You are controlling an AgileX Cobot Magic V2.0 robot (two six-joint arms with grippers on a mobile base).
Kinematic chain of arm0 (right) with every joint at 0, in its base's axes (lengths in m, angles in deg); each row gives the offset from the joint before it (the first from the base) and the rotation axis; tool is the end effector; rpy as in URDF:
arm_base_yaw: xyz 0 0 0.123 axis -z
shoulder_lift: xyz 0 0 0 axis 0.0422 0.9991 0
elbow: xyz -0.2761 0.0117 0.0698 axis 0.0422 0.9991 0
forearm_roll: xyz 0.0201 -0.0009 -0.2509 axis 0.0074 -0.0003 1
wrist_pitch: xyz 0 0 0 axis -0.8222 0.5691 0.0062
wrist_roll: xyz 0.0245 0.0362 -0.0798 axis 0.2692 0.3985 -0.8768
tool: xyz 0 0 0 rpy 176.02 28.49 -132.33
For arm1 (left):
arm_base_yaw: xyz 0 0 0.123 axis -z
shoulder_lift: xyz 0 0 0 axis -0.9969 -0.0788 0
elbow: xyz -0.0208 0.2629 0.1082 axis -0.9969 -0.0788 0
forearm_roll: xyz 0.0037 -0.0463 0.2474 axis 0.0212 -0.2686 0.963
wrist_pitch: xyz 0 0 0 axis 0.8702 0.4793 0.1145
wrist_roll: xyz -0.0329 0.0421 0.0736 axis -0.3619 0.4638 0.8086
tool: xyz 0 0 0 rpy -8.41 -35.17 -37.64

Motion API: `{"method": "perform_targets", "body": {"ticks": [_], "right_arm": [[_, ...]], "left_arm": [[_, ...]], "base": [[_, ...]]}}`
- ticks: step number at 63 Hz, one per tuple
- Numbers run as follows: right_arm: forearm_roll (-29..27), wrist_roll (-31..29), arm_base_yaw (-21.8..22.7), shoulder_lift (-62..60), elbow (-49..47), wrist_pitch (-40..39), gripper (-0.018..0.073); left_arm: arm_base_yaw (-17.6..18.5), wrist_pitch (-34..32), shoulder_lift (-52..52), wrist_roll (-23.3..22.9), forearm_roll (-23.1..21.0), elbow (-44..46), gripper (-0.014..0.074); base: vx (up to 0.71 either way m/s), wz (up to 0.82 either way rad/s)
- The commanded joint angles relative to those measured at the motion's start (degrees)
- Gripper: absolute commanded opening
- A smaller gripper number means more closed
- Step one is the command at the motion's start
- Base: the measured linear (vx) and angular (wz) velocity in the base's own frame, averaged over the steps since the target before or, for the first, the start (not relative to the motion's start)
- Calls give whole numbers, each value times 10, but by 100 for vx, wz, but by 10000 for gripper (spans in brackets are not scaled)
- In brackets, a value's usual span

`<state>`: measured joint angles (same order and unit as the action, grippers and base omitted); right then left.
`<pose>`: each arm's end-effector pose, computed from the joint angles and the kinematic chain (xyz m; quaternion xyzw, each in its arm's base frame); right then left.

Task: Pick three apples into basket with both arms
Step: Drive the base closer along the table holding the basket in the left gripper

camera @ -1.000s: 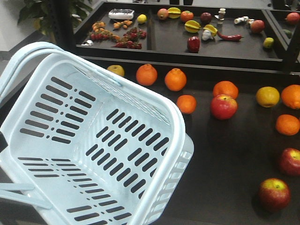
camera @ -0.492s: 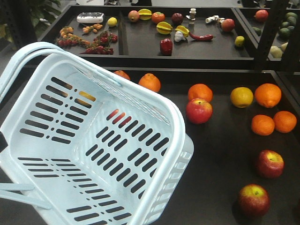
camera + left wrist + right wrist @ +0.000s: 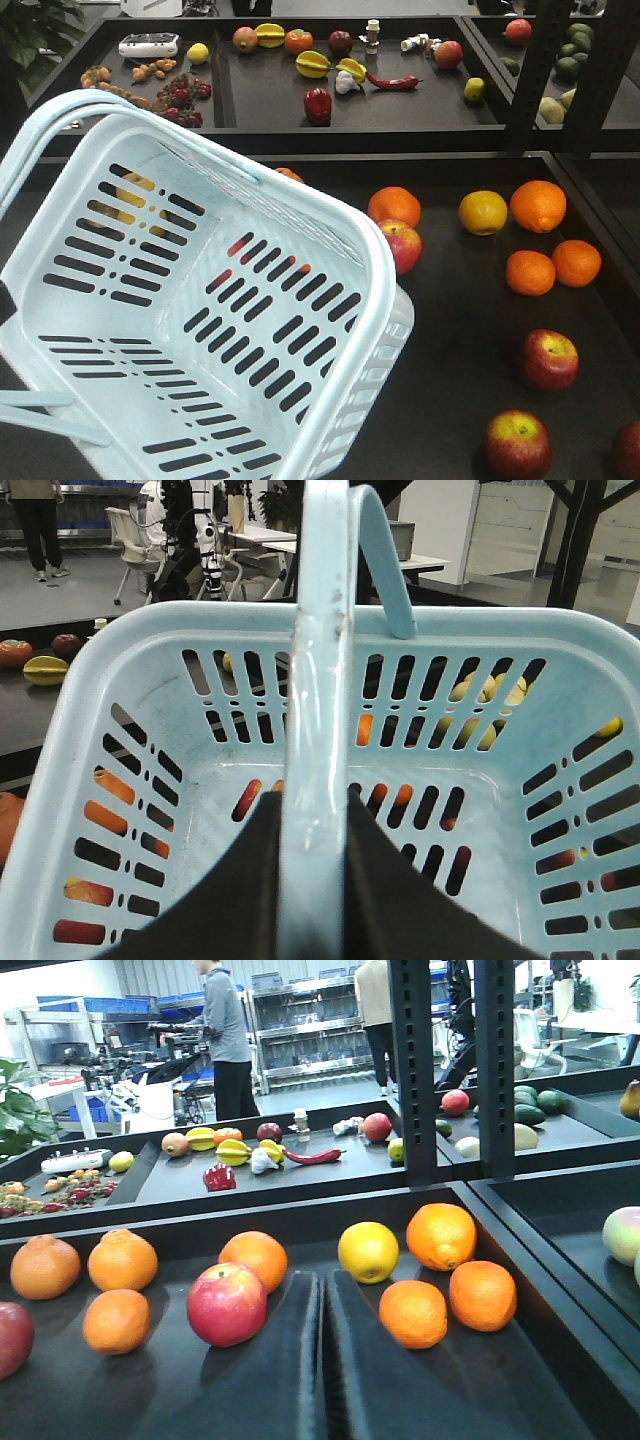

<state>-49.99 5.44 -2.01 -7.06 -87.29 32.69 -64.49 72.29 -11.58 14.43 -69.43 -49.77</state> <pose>0.0568 -0.0013 0.1977 0.0318 0.7049 0.0207 0.7083 0.0754 -0.0551 0.3543 0.1944 0.7014 -0.2465 0.6398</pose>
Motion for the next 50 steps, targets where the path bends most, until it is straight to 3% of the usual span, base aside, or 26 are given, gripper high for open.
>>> {"method": "perform_targets", "body": {"ticks": [1,50], "right_arm": [[1,-4,3,-7,6,-41,-5],[1,-4,3,-7,6,-41,-5]], "left_arm": [[2,-49,-3,-8,-24,16,-6],[2,-49,-3,-8,-24,16,-6]], "base": [[7,-8],[2,-1]]}}
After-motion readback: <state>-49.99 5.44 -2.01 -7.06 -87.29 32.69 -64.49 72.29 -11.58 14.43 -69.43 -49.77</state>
